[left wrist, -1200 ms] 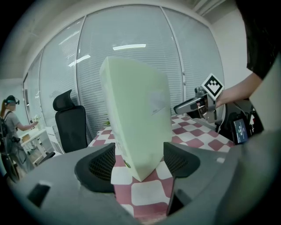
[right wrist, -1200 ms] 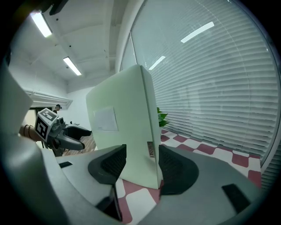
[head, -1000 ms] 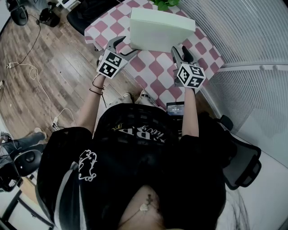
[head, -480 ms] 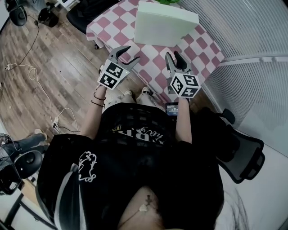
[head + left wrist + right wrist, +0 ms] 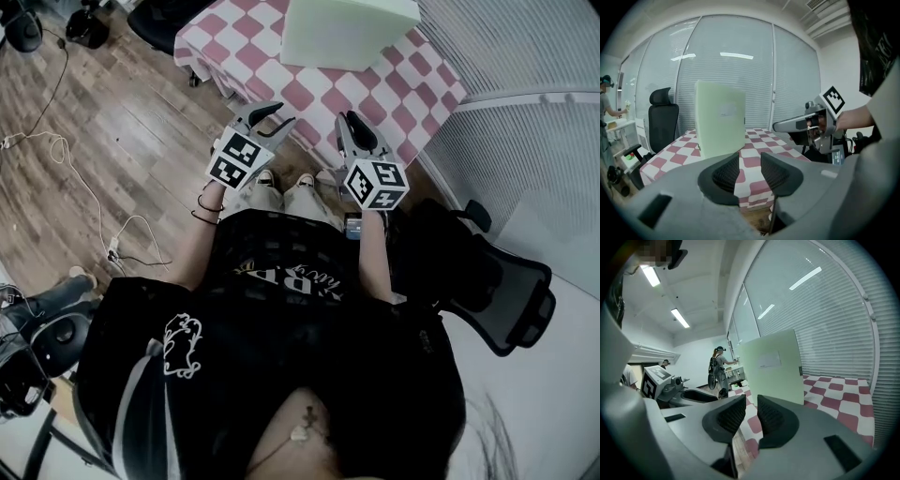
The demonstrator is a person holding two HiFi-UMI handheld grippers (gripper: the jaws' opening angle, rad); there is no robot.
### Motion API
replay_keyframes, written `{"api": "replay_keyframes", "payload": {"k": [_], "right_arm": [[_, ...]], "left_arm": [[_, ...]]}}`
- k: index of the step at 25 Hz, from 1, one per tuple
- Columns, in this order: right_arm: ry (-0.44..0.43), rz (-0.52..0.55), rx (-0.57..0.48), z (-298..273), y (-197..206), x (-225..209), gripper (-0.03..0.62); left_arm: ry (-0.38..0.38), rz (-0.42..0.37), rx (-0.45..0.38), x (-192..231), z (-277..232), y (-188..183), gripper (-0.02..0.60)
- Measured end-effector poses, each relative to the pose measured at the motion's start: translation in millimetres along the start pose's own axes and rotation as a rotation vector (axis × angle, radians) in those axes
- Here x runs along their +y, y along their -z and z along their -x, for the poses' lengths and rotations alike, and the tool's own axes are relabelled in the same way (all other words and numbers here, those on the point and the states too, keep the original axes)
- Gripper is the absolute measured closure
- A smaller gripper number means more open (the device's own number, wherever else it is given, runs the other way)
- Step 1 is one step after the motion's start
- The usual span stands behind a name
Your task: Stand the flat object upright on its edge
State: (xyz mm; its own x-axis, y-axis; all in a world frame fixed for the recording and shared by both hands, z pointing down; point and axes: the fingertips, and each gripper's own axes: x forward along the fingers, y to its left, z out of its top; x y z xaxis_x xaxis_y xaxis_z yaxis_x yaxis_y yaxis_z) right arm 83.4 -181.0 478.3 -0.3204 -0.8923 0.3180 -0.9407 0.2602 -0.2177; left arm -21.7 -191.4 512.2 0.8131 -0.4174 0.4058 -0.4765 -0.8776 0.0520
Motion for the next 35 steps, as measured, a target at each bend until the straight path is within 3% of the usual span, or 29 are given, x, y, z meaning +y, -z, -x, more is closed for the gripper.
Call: {"api": "replay_keyframes", "payload": {"k": [11, 18, 26, 35], "right_arm": [[-0.013, 0.044, 0.011, 57.9, 12.1, 13.4, 0.534], [-0.039, 0.056, 0.032, 131.3, 42.4, 21.0, 0.539], [-0.102, 0.047, 0.026, 207.5, 80.9, 48.5, 0.542], [-0.164, 0.075, 0.002, 254.0, 99.2, 81.5, 0.545]], "left_arm": [[-0.021, 0.033, -0.053, -47.1, 14.1, -6.2, 0.482], [-0.029, 0.089, -0.103, -118.8, 31.0, -11.3, 0.486], [-0.042, 0.103, -0.082, -218.4, 70.3, 10.1, 0.486], [-0.09, 0.092, -0.051, -270.5, 106.6, 36.3, 0.486]]}}
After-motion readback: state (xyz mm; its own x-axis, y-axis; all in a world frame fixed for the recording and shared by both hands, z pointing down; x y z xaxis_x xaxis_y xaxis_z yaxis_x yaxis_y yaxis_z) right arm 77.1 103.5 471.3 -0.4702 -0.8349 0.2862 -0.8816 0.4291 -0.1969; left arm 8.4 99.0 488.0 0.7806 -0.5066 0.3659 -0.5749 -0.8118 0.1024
